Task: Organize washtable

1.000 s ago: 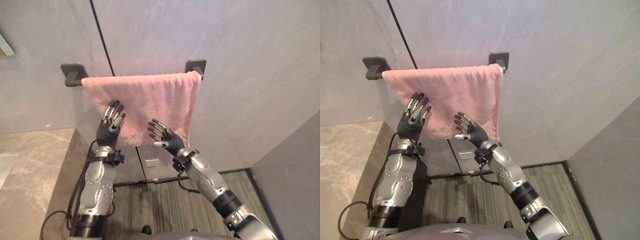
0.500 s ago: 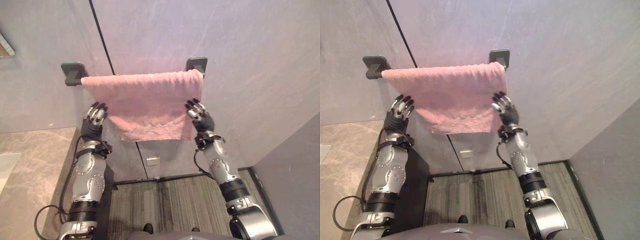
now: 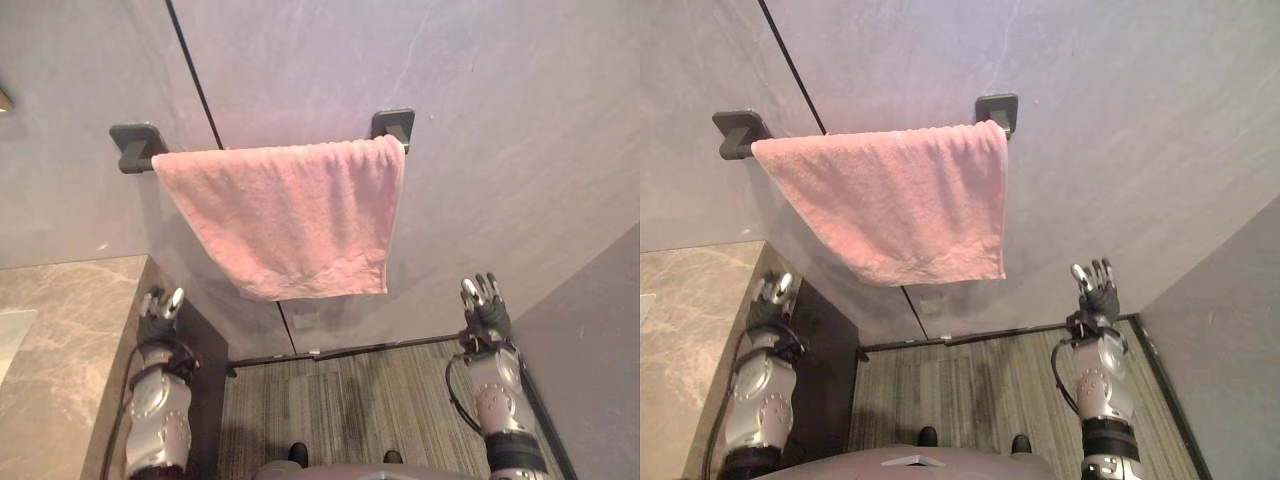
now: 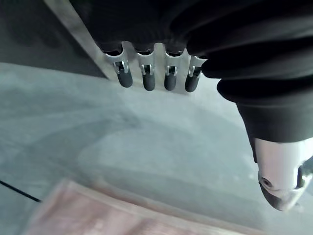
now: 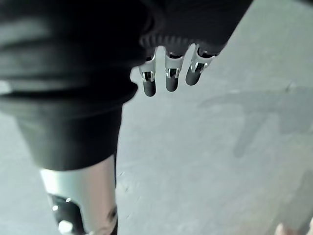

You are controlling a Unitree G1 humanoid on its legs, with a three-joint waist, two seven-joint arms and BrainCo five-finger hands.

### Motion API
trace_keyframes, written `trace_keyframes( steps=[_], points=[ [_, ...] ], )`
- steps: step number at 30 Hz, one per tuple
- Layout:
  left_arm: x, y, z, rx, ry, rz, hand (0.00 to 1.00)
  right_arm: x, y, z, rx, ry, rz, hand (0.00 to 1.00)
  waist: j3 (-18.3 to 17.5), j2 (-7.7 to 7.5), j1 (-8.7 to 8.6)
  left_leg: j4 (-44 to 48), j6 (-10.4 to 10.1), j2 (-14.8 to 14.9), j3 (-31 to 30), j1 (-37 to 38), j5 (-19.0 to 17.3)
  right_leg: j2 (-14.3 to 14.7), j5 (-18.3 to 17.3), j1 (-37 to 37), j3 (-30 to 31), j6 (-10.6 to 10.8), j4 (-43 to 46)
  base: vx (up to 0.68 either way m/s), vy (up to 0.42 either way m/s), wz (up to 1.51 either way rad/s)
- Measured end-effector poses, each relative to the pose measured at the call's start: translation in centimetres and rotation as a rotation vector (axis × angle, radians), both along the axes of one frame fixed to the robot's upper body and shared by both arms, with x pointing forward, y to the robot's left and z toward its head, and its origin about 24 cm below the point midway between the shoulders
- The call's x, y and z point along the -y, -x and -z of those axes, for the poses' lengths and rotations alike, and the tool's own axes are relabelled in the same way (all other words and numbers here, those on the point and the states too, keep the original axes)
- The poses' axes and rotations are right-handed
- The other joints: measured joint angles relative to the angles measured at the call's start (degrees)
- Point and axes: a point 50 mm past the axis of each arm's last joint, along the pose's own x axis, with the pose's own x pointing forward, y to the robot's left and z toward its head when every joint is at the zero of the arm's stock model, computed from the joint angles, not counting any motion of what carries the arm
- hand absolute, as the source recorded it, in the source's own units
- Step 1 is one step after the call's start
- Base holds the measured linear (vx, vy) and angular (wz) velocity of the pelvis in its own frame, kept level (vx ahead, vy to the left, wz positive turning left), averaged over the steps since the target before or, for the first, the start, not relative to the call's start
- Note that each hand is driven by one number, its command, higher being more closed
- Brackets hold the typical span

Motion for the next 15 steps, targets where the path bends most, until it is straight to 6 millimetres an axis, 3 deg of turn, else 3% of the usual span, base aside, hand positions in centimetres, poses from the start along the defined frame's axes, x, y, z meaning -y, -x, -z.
trace_keyframes(
  steps=[7,9,12,15],
  points=[
    [2.9,4.4,7.2,-0.347,0.097,0.075,0.0,0.0,6.1,6.4,-0.343,-0.001,0.031,0.0,-0.02,0.02,-0.65,-0.4,0.01,-0.05,-0.11,0.0,-0.02,-0.07,-0.49,-0.39,-0.19,0.15,-0.01,0.0,0.0,0.0],
    [4.4,7.0,10.4,-0.531,0.149,0.134,0.0,-0.4,8.9,8.7,-0.469,-0.041,0.072,0.0,-0.04,-0.01,-1.38,-0.42,0.02,-0.04,-0.04,0.06,-0.04,-0.06,-0.5,-0.38,-0.19,0.15,-0.06,0.0,0.0,0.0],
    [6.4,10.5,13.4,-0.762,0.184,0.204,0.0,-0.7,13.0,11.7,-0.68,-0.071,0.089,0.0,-0.25,-0.11,-1.52,-0.41,-0.01,-0.02,0.28,0.46,-0.13,-0.05,-0.48,-0.16,0.0,0.16,-0.05,0.03,-0.003,-0.05],
    [6.6,11.2,14.1,-0.826,0.201,0.208,0.0,-0.9,16.2,13.4,-0.85,-0.089,0.097,0.0,-0.31,-0.02,-1.55,-0.38,-0.06,0.05,0.57,1.08,-0.27,0.02,-0.48,0.41,0.18,0.14,-0.04,0.0,0.001,-0.03]
  ],
)
